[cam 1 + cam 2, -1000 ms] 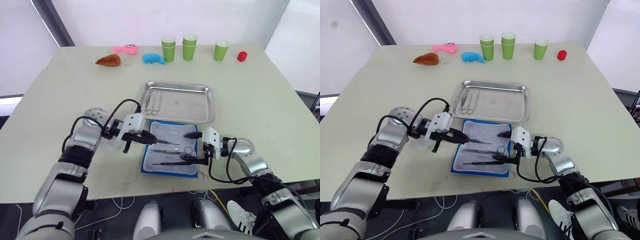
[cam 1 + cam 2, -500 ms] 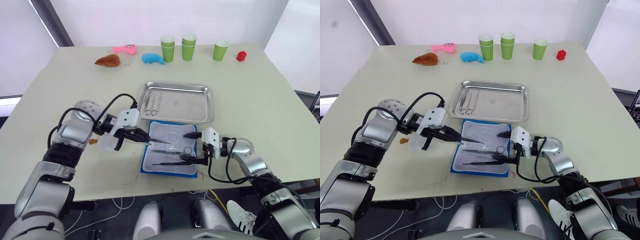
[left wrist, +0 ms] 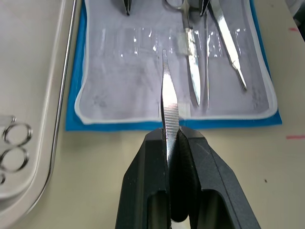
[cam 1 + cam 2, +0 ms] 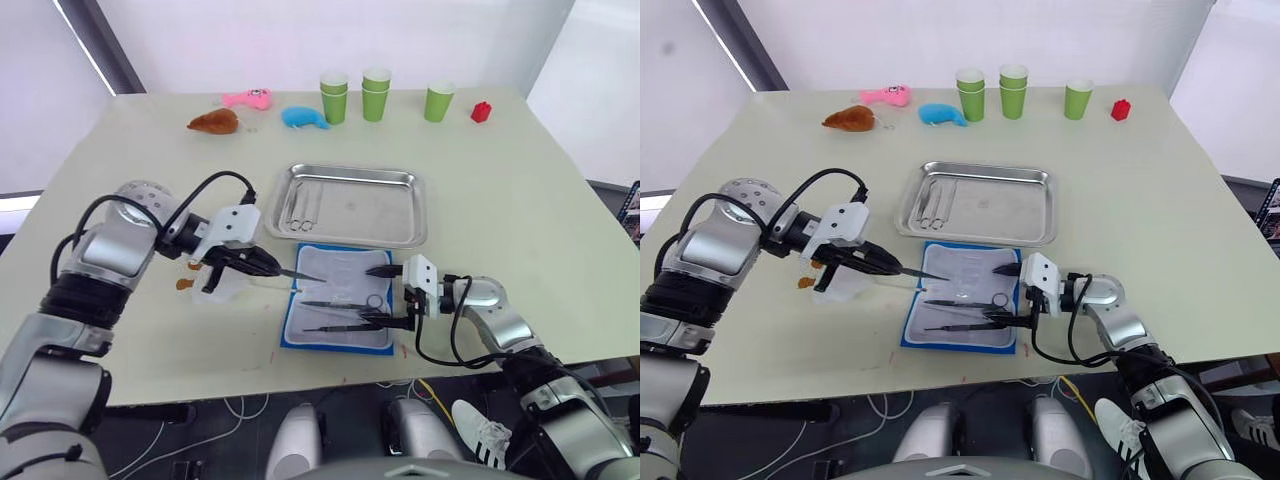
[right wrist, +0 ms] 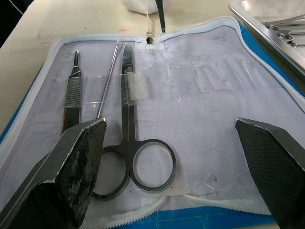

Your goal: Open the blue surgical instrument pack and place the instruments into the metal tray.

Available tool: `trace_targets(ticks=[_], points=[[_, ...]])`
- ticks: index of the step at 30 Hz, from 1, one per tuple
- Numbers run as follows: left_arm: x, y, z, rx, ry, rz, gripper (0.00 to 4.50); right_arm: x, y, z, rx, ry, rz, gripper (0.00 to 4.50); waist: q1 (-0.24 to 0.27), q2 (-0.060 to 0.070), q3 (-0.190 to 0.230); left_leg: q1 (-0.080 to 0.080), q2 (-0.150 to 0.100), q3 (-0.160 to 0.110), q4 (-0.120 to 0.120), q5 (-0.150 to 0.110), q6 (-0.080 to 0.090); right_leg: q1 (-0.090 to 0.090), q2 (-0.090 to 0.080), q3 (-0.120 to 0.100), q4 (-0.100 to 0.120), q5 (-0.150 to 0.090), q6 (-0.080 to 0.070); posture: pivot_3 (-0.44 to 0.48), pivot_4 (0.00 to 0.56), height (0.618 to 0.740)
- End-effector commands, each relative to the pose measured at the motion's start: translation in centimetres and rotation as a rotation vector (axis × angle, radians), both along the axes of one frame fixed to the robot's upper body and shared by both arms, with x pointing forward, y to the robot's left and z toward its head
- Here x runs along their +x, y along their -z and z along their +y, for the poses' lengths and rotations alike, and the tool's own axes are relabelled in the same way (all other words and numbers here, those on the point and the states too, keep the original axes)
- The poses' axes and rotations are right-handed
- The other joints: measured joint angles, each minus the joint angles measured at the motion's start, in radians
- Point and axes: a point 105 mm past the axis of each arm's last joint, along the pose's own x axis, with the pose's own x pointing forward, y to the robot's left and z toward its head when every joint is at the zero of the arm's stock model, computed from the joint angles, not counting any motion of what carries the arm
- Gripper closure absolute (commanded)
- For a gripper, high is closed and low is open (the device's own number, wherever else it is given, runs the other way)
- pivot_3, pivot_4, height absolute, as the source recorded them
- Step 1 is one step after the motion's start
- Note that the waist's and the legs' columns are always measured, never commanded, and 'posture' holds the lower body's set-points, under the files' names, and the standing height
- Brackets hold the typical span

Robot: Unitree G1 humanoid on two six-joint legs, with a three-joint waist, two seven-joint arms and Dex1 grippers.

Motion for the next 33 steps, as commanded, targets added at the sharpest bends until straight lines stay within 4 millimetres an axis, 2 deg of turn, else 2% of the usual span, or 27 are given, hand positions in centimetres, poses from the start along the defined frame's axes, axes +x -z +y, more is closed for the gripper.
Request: trace_targets(ticks=[1,6,11,17,26,33], points=[[0.6,-2.5,-0.3,-0.082,-0.022,-0.028,4.33,-2.4,5.9,-1.4,-0.179,-0.002,0.176,0.00,0.001,0.000,0.000,0.000,0.000,0.000,0.000,0.000,0.000,0.000,0.000,0.000,0.000,0.000,0.000,0.000,0.150,0.739],[3.5,-3.7,-1.9,-0.293,-0.231,-0.106,4.33,-2.5,6.0,-1.2,-0.178,-0.007,0.176,0.00,-0.001,0.000,0.000,0.000,0.000,0.000,0.000,0.000,0.000,0.000,0.000,0.000,0.000,0.000,0.001,0.000,0.150,0.739],[5.7,-4.0,-3.4,-0.413,-0.421,-0.179,4.33,-2.5,6.0,-1.3,-0.180,-0.005,0.177,0.00,-0.002,-0.001,0.000,0.000,0.000,-0.001,0.000,0.000,0.000,0.000,0.001,0.000,0.001,0.002,0.003,0.000,0.150,0.739],[7.6,-2.8,-6.1,-0.499,-0.645,-0.265,4.33,-2.5,6.0,-1.4,-0.184,-0.001,0.174,0.00,-0.001,-0.001,-0.001,0.000,0.000,-0.001,0.000,0.000,0.000,0.000,0.000,0.000,0.001,0.002,0.004,0.000,0.150,0.739],[10.0,-1.1,-7.5,-0.547,-1.027,-0.338,4.33,-2.6,6.1,-1.4,-0.186,-0.004,0.178,0.00,-0.001,-0.001,-0.001,0.000,0.000,-0.002,0.000,0.000,0.000,0.001,0.000,0.000,0.001,0.004,0.002,0.000,0.150,0.739],[10.8,0.6,-8.1,-0.586,-1.263,-0.278,4.33,-2.6,6.1,-1.4,-0.187,-0.004,0.177,0.00,-0.001,-0.001,-0.001,0.001,-0.001,-0.002,0.000,0.000,0.000,0.001,0.000,-0.001,0.001,0.005,0.001,0.000,0.150,0.739]])
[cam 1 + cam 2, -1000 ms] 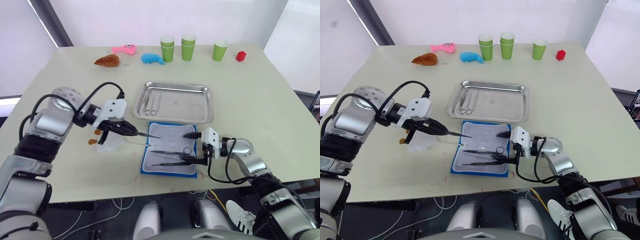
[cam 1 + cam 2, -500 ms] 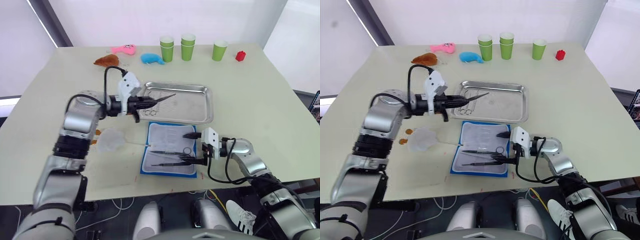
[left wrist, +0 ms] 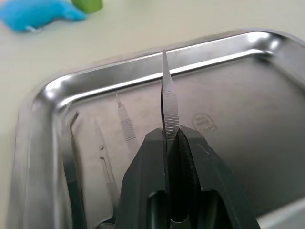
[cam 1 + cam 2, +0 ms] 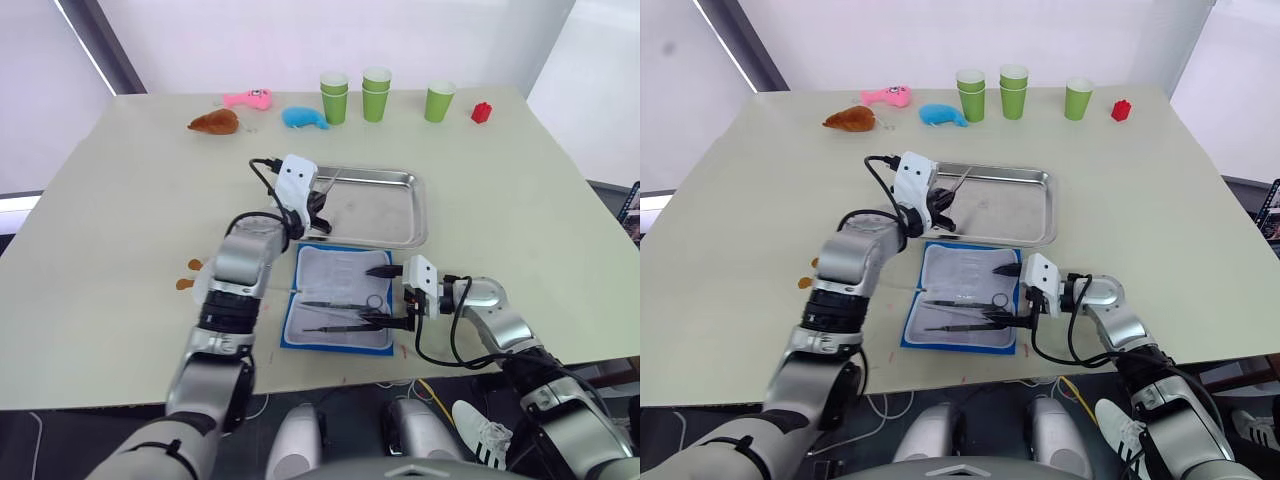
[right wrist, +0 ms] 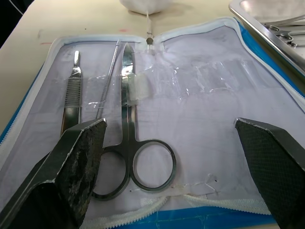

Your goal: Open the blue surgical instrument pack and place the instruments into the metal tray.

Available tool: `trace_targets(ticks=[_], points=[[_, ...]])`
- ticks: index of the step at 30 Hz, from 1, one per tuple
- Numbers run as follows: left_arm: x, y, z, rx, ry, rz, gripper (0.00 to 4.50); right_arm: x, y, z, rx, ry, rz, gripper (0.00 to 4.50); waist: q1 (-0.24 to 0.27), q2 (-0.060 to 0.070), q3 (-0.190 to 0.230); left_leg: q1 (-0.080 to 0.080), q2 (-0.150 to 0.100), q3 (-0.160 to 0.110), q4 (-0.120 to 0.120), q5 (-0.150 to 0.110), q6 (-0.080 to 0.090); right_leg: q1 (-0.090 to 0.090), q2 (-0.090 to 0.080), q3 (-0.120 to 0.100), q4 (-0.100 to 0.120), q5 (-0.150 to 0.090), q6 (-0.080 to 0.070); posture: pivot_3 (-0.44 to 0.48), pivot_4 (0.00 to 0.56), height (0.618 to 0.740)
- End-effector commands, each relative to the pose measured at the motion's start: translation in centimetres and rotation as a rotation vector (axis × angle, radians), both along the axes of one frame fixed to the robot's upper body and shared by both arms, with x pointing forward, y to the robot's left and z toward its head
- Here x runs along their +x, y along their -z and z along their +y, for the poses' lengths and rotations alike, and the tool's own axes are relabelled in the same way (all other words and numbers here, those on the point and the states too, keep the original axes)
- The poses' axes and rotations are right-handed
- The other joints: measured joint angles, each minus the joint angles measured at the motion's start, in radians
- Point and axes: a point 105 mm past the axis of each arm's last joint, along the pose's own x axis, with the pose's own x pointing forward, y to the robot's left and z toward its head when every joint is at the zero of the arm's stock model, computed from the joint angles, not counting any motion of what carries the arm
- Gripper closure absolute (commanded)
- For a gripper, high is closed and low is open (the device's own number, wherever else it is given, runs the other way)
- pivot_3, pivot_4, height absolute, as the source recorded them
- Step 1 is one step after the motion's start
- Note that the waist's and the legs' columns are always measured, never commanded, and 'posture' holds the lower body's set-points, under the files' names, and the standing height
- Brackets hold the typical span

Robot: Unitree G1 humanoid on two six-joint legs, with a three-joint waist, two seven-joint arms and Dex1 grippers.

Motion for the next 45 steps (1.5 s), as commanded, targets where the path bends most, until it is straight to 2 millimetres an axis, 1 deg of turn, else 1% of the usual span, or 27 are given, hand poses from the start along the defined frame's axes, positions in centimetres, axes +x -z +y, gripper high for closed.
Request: trace_targets(ticks=[1,7,19,27,30,34,38,40,42,43,44,45], points=[[0.8,-0.9,0.9,-0.021,-0.117,-0.025,4.33,-2.6,6.1,-1.4,-0.189,-0.007,0.177,0.00,0.000,0.000,0.000,0.000,0.000,0.000,0.000,0.000,0.000,0.000,0.000,0.000,0.000,0.000,0.000,0.000,0.150,0.739],[1.4,0.0,0.5,-0.045,-0.163,0.019,4.33,-2.5,6.1,-1.3,-0.190,-0.006,0.174,0.00,0.000,0.000,0.000,0.000,0.000,0.000,0.000,0.000,0.000,0.000,0.000,0.000,0.000,0.000,0.000,0.000,0.150,0.739],[1.2,2.2,-0.6,-0.064,-0.190,0.082,4.33,-2.6,6.2,-1.4,-0.191,0.002,0.169,0.00,0.000,0.000,0.000,0.000,0.000,0.000,0.000,0.000,0.000,0.000,0.000,0.000,0.000,0.000,0.000,0.000,0.150,0.739],[1.1,3.1,-0.8,-0.061,-0.201,0.102,4.33,-2.6,6.2,-1.5,-0.190,0.008,0.167,0.00,-0.001,0.000,-0.001,0.002,-0.001,0.000,0.000,0.000,0.000,0.002,0.000,0.000,0.000,0.000,0.000,0.000,0.150,0.739],[1.1,3.1,-1.0,-0.061,-0.204,0.101,4.33,-2.7,6.2,-1.5,-0.189,0.009,0.168,0.00,0.000,0.000,-0.001,0.002,-0.001,0.000,0.000,0.000,0.000,0.002,0.000,0.000,0.000,-0.001,0.002,0.000,0.150,0.739],[1.2,2.7,-1.3,-0.056,-0.204,0.085,4.33,-2.7,6.2,-1.5,-0.189,0.010,0.169,0.00,0.000,0.000,-0.002,0.003,-0.001,-0.001,0.000,0.000,0.000,0.003,0.000,-0.001,0.000,-0.001,0.002,0.000,0.150,0.739],[1.3,2.2,-1.2,-0.072,-0.204,0.075,4.33,-2.7,6.2,-1.4,-0.187,0.011,0.167,0.00,-0.001,0.000,-0.002,0.003,-0.001,-0.001,0.000,0.000,0.000,0.003,0.000,-0.001,0.000,-0.001,0.002,0.000,0.150,0.739],[1.3,2.3,-1.0,-0.066,-0.209,0.080,4.33,-2.7,6.2,-1.3,-0.186,0.012,0.166,0.00,-0.001,0.000,-0.002,0.003,-0.001,-0.001,0.000,0.000,0.000,0.003,0.000,-0.001,0.000,-0.001,0.003,0.000,0.150,0.739],[1.3,2.4,-0.7,-0.055,-0.217,0.080,3.57,-2.7,6.2,-1.3,-0.184,0.013,0.166,0.00,-0.001,0.000,-0.002,0.003,-0.001,-0.001,0.000,0.000,0.000,0.003,0.000,-0.001,0.000,-0.002,0.003,0.000,0.150,0.739],[1.3,2.4,-0.7,-0.054,-0.218,0.080,3.34,-2.6,6.2,-1.3,-0.183,0.014,0.166,0.00,-0.001,0.000,-0.002,0.003,-0.001,-0.001,0.000,0.000,0.000,0.003,0.000,-0.001,0.000,-0.002,0.003,0.000,0.150,0.739],[1.3,2.4,-0.7,-0.054,-0.221,0.079,2.90,-2.6,6.2,-1.3,-0.184,0.014,0.165,0.00,-0.001,0.000,-0.002,0.003,-0.001,-0.001,0.000,0.000,0.000,0.003,0.000,-0.001,0.000,-0.002,0.003,0.000,0.150,0.739],[1.3,2.4,-0.8,-0.067,-0.221,0.079,2.69,-2.6,6.2,-1.3,-0.185,0.016,0.165,0.00,-0.001,0.000,-0.002,0.003,-0.001,-0.001,0.000,0.000,0.000,0.003,0.000,-0.001,0.000,-0.002,0.003,0.000,0.150,0.739]])
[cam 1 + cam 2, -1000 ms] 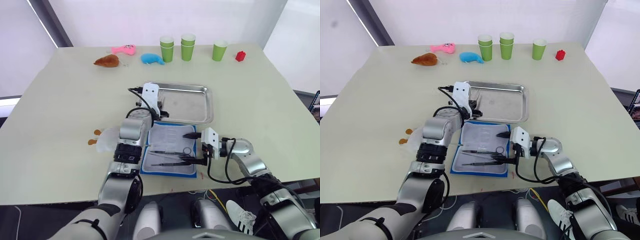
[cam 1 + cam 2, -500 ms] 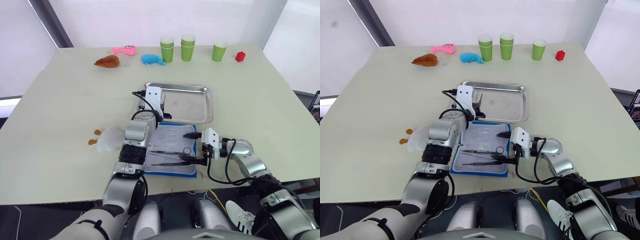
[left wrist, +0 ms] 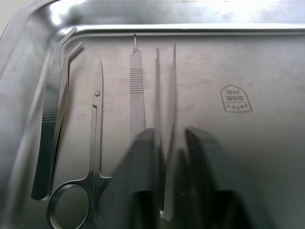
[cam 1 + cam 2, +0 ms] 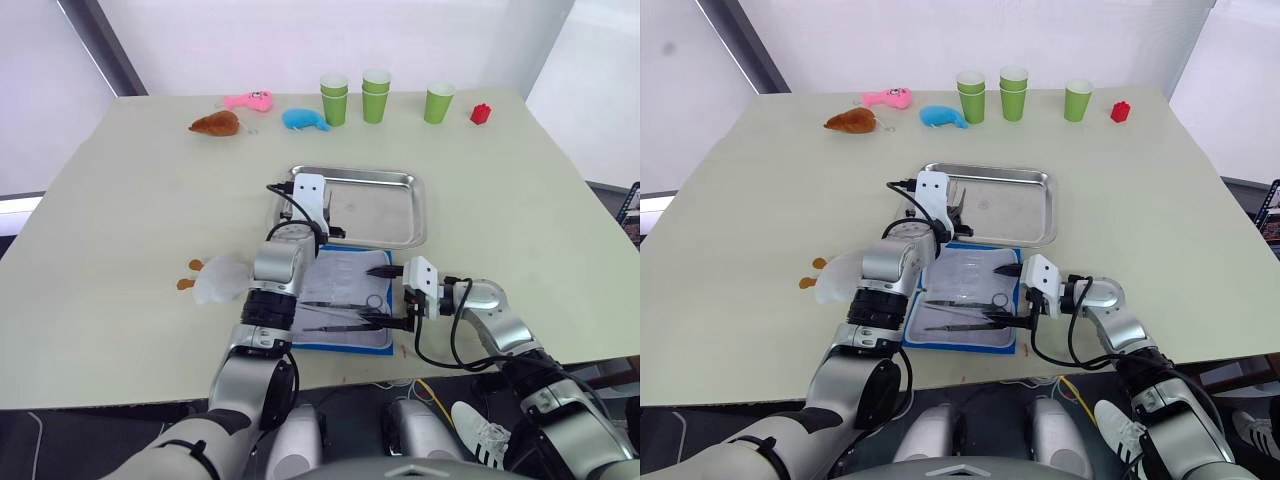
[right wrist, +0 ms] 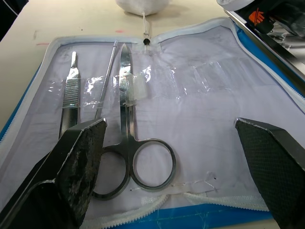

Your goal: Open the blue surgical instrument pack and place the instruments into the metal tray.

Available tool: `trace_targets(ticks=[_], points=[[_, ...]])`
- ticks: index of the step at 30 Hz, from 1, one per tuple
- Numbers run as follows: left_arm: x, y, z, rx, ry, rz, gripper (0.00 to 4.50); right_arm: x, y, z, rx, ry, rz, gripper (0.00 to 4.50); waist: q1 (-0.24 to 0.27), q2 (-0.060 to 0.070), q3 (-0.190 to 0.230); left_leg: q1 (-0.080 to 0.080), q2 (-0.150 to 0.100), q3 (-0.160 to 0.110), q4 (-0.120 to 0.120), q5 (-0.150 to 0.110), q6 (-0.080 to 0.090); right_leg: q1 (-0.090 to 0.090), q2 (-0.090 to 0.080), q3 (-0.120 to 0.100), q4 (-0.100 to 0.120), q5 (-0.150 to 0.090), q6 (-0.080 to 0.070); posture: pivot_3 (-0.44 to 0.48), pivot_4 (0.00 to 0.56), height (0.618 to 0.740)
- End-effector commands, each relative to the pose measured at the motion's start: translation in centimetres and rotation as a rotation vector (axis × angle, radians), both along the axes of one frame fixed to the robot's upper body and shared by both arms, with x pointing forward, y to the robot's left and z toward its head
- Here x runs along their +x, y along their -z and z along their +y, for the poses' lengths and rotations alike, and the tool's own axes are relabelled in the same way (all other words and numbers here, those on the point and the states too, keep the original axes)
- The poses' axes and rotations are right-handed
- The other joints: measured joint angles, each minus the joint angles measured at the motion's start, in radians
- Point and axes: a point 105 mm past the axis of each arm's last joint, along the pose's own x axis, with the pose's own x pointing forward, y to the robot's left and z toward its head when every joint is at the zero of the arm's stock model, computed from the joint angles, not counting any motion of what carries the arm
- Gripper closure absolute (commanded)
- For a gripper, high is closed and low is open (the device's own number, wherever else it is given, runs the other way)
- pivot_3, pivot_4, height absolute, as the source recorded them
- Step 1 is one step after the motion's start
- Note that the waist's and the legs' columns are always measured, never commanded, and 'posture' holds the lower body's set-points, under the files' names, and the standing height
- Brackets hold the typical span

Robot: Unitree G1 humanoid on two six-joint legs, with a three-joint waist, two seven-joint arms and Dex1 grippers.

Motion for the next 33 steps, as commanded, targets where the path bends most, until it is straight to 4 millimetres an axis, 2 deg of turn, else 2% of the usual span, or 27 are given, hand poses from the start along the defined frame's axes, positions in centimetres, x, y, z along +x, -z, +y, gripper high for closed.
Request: trace_targets(ticks=[1,8,16,19,23,27,33], points=[[0.3,-1.0,-0.1,-0.009,-0.008,-0.032,2.69,-2.6,6.1,-1.3,-0.190,-0.004,0.172,0.00,0.000,0.000,0.000,0.000,0.000,0.000,0.000,0.000,0.000,0.000,0.000,0.000,0.000,0.000,0.000,0.000,0.150,0.739],[0.4,-2.2,-0.7,-0.021,0.022,-0.072,2.69,-2.6,6.1,-1.3,-0.190,-0.001,0.171,0.00,0.000,0.000,0.000,0.000,0.000,0.000,0.000,0.000,0.000,0.000,0.000,0.000,0.000,0.000,0.000,0.000,0.150,0.739],[-0.3,-5.5,-1.7,-0.086,0.194,-0.190,2.69,-2.6,6.1,-1.3,-0.188,-0.001,0.171,0.00,-0.010,0.000,0.000,-0.001,0.000,-0.001,0.000,0.000,0.000,0.000,0.000,-0.001,-0.001,0.000,0.000,0.000,0.150,0.739],[-1.8,-6.7,-1.9,-0.103,0.357,-0.253,2.69,-2.6,6.1,-1.4,-0.188,-0.001,0.173,0.00,-0.016,0.000,0.000,-0.001,0.000,-0.001,0.000,0.000,0.000,0.000,-0.001,-0.001,-0.001,0.000,0.000,0.000,0.150,0.739],[-4.8,-8.1,-2.9,-0.152,0.601,-0.325,2.69,-2.7,6.1,-1.3,-0.184,-0.002,0.175,0.00,-0.018,0.000,0.000,-0.001,0.000,-0.001,-0.001,0.000,0.000,0.000,-0.001,-0.001,-0.001,0.000,-0.001,0.000,0.150,0.739],[-6.7,-7.9,-2.4,-0.117,0.732,-0.344,2.69,-2.7,6.1,-1.2,-0.181,-0.004,0.176,0.00,-0.019,0.000,0.000,-0.001,0.000,-0.001,-0.001,0.000,0.000,0.000,-0.001,-0.002,-0.001,0.000,-0.001,0.000,0.150,0.739],[-9.7,-6.4,0.2,-0.029,0.912,-0.311,2.69,-2.9,6.1,-1.2,-0.179,-0.003,0.179,0.00,-0.019,0.000,0.000,-0.001,0.000,-0.001,-0.001,0.000,0.000,0.000,-0.001,-0.002,-0.002,-0.001,0.000,0.000,0.150,0.739]])
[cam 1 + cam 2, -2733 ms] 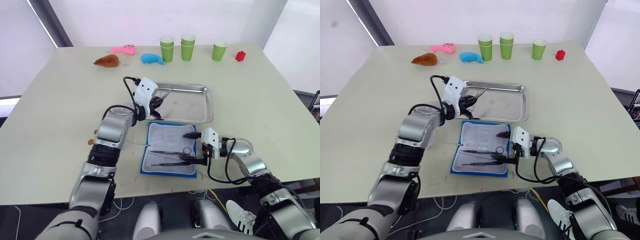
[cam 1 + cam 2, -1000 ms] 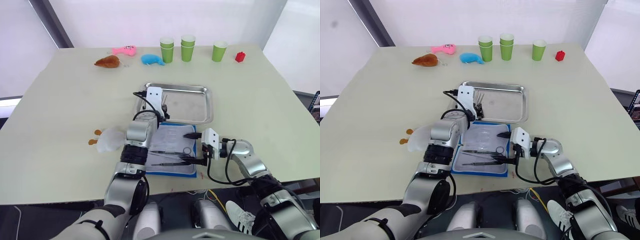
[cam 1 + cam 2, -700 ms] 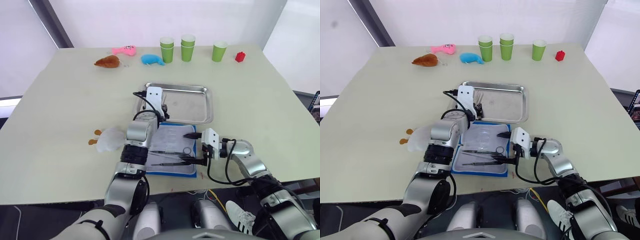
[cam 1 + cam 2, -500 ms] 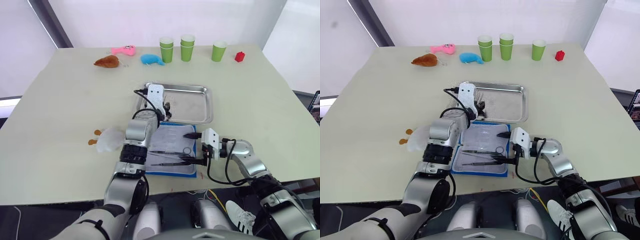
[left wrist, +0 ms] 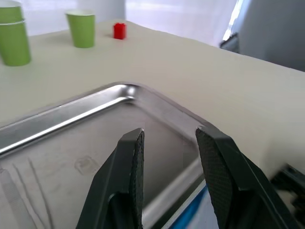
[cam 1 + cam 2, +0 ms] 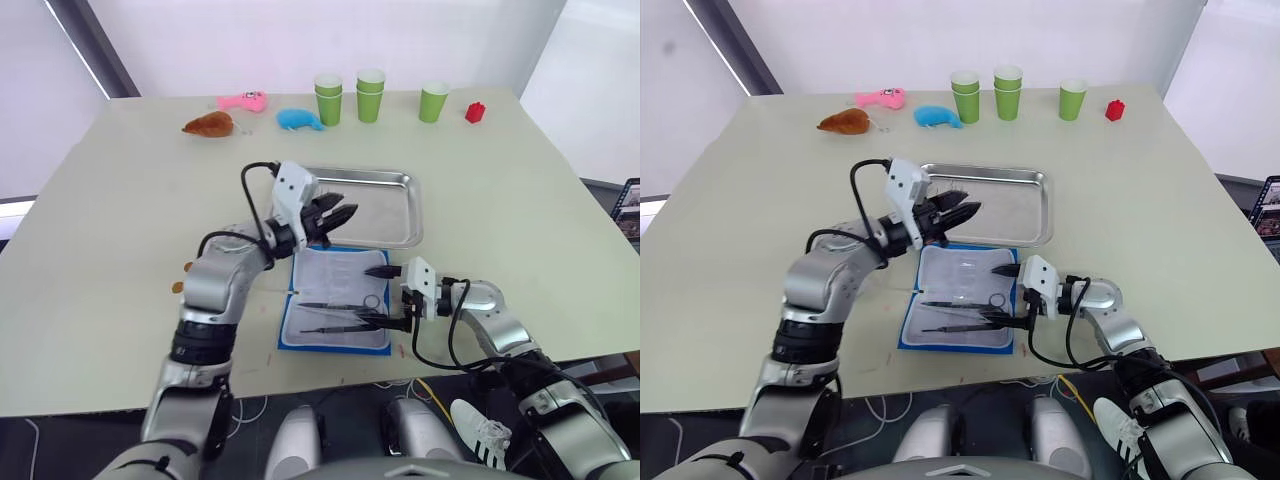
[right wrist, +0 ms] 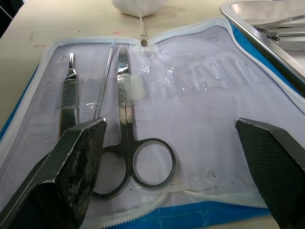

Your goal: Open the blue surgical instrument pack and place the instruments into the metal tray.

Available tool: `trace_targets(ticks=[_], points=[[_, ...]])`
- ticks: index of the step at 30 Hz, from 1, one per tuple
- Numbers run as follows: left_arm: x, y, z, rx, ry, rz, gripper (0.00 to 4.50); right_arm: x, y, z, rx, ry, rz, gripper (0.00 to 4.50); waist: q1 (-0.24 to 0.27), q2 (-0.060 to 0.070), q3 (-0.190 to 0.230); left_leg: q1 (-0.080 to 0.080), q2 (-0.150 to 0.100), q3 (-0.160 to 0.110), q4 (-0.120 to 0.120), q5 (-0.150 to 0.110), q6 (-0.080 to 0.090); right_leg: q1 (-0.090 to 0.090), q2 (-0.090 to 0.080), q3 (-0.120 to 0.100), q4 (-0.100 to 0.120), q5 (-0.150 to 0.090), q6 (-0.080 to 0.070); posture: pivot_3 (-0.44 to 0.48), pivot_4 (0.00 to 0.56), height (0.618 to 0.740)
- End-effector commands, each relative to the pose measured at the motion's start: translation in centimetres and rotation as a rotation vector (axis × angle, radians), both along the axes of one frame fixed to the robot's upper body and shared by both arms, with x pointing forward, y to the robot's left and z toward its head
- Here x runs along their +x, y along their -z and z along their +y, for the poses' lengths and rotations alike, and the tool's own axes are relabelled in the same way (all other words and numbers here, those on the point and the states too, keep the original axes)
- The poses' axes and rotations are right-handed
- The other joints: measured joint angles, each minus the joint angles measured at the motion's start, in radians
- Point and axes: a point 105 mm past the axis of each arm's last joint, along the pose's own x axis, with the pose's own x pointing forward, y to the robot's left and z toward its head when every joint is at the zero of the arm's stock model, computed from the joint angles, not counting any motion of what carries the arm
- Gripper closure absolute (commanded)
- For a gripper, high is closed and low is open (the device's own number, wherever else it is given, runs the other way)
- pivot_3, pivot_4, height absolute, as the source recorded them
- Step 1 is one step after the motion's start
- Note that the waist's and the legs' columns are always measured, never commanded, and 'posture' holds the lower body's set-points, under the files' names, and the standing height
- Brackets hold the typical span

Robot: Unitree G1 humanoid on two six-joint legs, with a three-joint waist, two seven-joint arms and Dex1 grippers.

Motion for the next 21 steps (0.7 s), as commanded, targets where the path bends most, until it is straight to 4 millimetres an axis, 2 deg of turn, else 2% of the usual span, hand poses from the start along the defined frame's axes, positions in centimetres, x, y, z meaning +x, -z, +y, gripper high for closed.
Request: trace_targets(ticks=[1,6,13,14,15,17,18,19,20,21], points=[[-1.9,-0.7,0.6,0.062,0.133,-0.084,2.69,-2.7,6.1,-1.6,-0.187,-0.004,0.184,0.00,0.000,0.000,0.000,0.000,0.000,0.000,0.000,0.000,0.000,0.000,0.000,0.000,0.000,0.000,0.000,0.000,0.150,0.739],[-4.0,0.0,2.6,0.133,0.271,-0.079,2.69,-2.8,6.1,-1.6,-0.182,-0.002,0.183,0.00,0.001,0.000,0.000,0.000,0.000,0.000,0.000,0.000,0.000,0.000,0.000,0.000,0.000,-0.002,-0.003,0.000,0.150,0.739],[-5.9,0.5,6.1,0.223,0.404,-0.079,2.69,-2.6,5.9,-1.8,-0.183,-0.003,0.177,0.00,0.001,0.001,0.001,0.000,0.001,0.001,0.000,0.000,0.000,-0.001,0.000,0.000,-0.001,-0.003,-0.003,0.000,0.150,0.739],[-6.1,0.6,6.6,0.240,0.423,-0.081,2.24,-2.6,5.9,-1.8,-0.183,-0.003,0.176,0.00,0.001,0.001,0.001,0.000,0.001,0.002,-0.001,0.000,0.000,-0.001,0.000,0.001,-0.001,-0.003,-0.003,0.000,0.150,0.739],[-6.3,0.7,7.1,0.253,0.438,-0.084,2.15,-2.6,5.9,-1.9,-0.183,-0.003,0.175,0.00,0.001,0.000,0.001,0.000,0.001,0.002,-0.001,0.000,0.000,-0.001,0.000,0.001,-0.001,-0.003,-0.003,0.000,0.150,0.739],[-6.7,0.8,7.9,0.269,0.466,-0.082,1.47,-2.7,5.8,-2.0,-0.183,-0.003,0.174,0.00,0.002,0.001,0.001,-0.001,0.001,0.002,-0.001,0.000,0.000,-0.002,0.000,0.001,-0.001,-0.003,-0.004,0.000,0.150,0.739],[-6.9,0.9,8.3,0.275,0.479,-0.075,0.98,-2.7,5.8,-2.1,-0.184,-0.003,0.172,0.00,0.002,0.001,0.001,-0.001,0.001,0.002,-0.001,0.000,0.000,-0.002,0.000,0.001,-0.001,-0.003,-0.004,0.000,0.150,0.739],[-7.2,1.2,8.7,0.294,0.501,-0.071,0.29,-2.7,5.7,-2.1,-0.181,-0.004,0.168,0.00,0.003,0.001,0.001,-0.001,0.001,0.002,-0.001,0.000,0.000,-0.003,0.000,0.001,-0.001,-0.003,-0.004,0.000,0.150,0.739],[-7.4,1.4,9.0,0.308,0.517,-0.066,0.06,-2.7,5.5,-2.1,-0.177,-0.005,0.164,0.00,0.003,0.001,0.001,-0.001,0.001,0.003,-0.001,0.000,0.000,-0.003,0.000,0.001,-0.001,-0.003,-0.004,0.000,0.150,0.739],[-7.6,1.7,9.3,0.317,0.530,-0.065,0.06,-2.7,5.4,-2.1,-0.173,-0.005,0.160,0.00,0.004,0.001,0.001,-0.001,0.001,0.003,-0.001,0.000,0.000,-0.003,-0.001,0.001,-0.001,-0.003,-0.004,0.000,0.150,0.739]])
